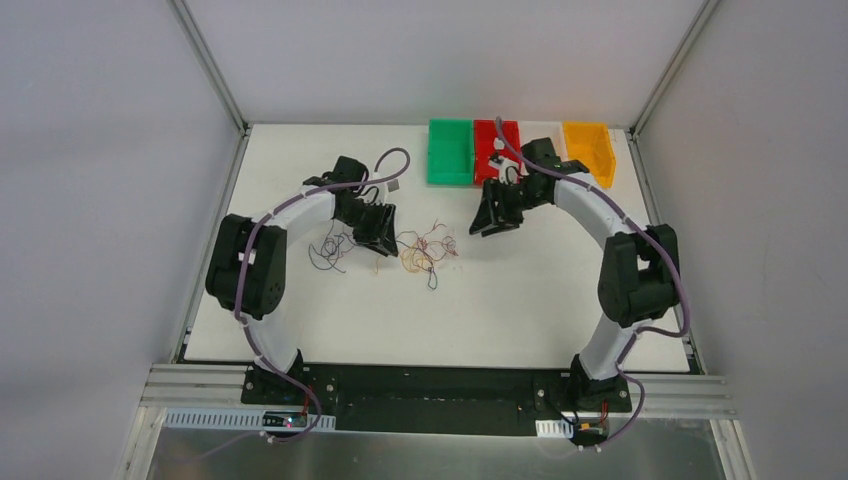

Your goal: Untangle the cables

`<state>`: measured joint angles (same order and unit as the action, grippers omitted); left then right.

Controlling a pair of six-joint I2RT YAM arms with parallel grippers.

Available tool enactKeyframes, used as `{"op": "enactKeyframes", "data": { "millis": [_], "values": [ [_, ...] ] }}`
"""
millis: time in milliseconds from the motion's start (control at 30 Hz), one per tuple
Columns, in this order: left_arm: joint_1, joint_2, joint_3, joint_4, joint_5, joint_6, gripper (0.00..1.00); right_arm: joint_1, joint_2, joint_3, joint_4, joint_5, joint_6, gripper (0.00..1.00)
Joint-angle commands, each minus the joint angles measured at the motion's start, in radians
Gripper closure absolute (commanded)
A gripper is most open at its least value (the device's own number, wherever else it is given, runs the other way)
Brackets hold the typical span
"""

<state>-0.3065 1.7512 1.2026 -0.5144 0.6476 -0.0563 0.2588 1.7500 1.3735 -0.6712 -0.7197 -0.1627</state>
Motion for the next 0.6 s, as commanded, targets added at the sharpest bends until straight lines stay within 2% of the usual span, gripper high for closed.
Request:
{"op": "enactKeyframes", "data": {
  "millis": [0, 67, 200, 300, 467, 567],
  "values": [
    [0.001, 0.065, 0.025, 0.101, 0.034, 0.036, 0.64, 0.074, 0.099, 0.061, 0.101, -0.017, 0.101, 0.54],
    [0.0, 0.099, 0.048, 0.118, 0.046, 0.018, 0.59, 0.095, 0.132, 0.075, 0.136, -0.014, 0.137, 0.56],
    [-0.015, 0.165, 0.062, 0.13, 0.074, -0.007, 0.44, 0.134, 0.189, 0.097, 0.189, 0.008, 0.161, 0.6],
    [-0.038, 0.206, 0.061, 0.153, 0.091, -0.032, 0.41, 0.159, 0.238, 0.112, 0.2, 0.036, 0.16, 0.63],
    [-0.07, 0.253, 0.06, 0.186, 0.062, -0.074, 0.41, 0.185, 0.347, 0.163, 0.169, 0.084, 0.159, 0.72],
    [-0.072, 0.275, 0.056, 0.186, 0.031, -0.085, 0.52, 0.191, 0.383, 0.174, 0.147, 0.102, 0.151, 0.77]
  ]
}}
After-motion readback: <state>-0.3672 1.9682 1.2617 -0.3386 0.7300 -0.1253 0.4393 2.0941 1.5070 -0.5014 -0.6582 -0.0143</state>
